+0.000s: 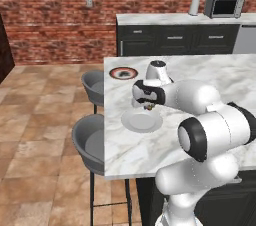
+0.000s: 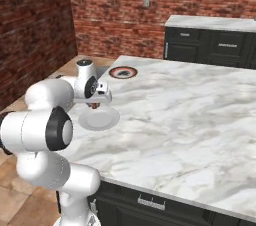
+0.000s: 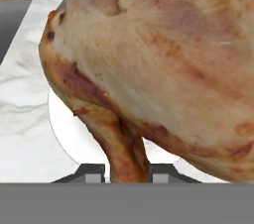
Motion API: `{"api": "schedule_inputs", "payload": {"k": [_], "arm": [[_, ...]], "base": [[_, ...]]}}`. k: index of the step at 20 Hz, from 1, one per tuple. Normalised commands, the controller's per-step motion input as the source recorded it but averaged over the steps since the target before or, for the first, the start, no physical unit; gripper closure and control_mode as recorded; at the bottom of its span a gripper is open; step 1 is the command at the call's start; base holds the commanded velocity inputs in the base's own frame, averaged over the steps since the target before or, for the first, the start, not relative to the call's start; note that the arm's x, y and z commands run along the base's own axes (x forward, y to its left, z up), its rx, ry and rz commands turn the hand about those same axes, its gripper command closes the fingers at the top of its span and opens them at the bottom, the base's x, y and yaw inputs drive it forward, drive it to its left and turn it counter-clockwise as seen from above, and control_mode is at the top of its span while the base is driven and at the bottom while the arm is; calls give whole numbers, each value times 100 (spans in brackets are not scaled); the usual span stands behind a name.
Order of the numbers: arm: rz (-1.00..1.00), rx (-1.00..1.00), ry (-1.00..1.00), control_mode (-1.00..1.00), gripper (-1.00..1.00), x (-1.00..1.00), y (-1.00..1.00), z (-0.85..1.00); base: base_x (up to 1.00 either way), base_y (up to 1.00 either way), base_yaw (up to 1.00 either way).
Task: Take the chicken drumsticks from the pan and place one on each plate on the dining counter.
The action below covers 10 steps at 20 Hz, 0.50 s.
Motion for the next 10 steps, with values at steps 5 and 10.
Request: {"api": "schedule_inputs", "payload": {"k": [5, 10], "arm": [[0, 0, 2, -100, 100, 46, 15, -67], [0, 0, 1, -100, 100, 2, 0, -37]], "base": [[0, 0, 0], [0, 0, 0]]}}
